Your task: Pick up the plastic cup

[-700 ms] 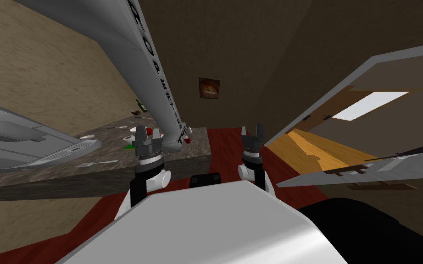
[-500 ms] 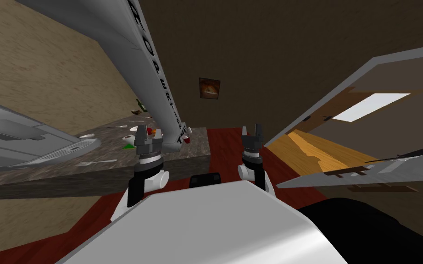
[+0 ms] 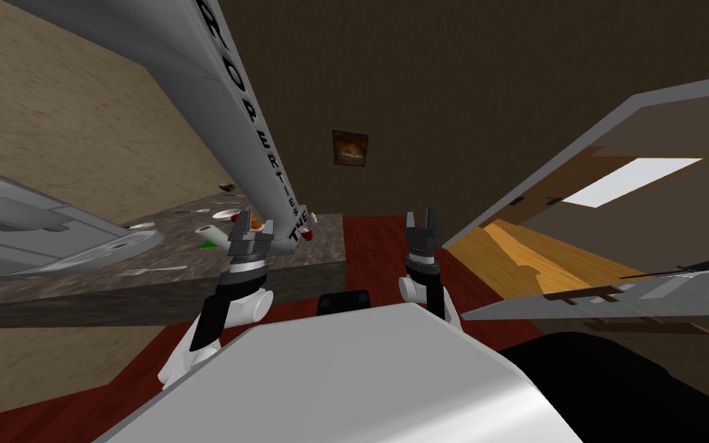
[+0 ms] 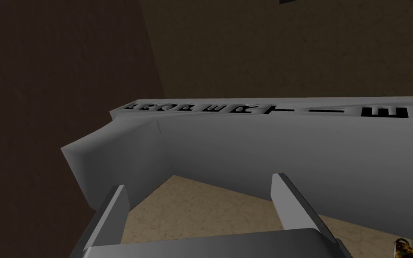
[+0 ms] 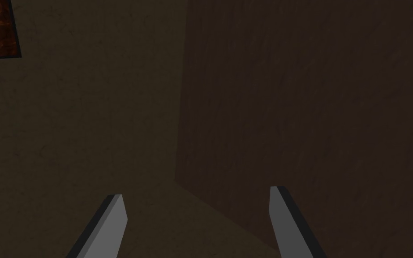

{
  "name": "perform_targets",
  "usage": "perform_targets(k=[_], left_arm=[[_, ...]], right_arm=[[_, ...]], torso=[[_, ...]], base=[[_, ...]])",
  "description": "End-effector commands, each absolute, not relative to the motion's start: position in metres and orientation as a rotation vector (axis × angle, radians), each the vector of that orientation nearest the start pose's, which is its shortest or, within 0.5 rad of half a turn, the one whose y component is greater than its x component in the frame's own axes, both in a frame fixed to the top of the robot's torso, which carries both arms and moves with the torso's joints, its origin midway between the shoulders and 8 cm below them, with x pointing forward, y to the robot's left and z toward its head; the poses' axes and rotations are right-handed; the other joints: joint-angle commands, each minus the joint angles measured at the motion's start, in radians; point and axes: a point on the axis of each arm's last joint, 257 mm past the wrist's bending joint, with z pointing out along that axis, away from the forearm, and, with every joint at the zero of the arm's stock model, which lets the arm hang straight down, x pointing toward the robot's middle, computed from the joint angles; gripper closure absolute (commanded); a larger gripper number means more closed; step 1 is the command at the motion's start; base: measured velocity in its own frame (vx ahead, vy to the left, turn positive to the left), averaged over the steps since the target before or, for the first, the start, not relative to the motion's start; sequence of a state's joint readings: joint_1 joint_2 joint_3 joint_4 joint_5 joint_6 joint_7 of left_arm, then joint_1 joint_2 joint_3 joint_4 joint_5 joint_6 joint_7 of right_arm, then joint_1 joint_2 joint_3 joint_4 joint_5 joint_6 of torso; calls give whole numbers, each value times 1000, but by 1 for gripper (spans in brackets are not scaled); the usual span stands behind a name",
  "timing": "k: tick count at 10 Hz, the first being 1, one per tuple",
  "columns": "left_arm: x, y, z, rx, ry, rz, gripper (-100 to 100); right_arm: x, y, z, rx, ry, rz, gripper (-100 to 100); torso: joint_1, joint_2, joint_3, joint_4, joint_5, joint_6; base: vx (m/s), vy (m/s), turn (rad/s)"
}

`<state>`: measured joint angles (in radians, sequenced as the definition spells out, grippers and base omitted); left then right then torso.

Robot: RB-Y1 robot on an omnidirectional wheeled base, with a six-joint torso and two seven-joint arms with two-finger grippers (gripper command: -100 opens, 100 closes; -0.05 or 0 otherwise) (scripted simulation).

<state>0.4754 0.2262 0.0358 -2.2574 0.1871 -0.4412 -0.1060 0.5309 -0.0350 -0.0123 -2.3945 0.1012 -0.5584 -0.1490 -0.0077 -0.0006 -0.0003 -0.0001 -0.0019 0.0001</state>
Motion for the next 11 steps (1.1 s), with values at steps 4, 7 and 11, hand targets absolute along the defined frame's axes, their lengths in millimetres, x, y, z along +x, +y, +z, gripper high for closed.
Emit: perform_targets(k=[4,7,11], left_arm=[[379,307,-11,-708,887,-1313,-100],[390,318,-27,-779,968,-1331,-100],[403,331,-49,-875,1072,-1332,-100]], right_arm=[[309,-259,73,501,576,1391,0],[309,-259,73,501,576,1391,0],[309,-259,73,501,576,1391,0]], torso=[[0,0,0,0,0,0],[-1,-1,-1,0,0,0],[-1,0,0,0,0,0]], base=[[8,-117,30],[23,-141,32],[7,-122,32]])
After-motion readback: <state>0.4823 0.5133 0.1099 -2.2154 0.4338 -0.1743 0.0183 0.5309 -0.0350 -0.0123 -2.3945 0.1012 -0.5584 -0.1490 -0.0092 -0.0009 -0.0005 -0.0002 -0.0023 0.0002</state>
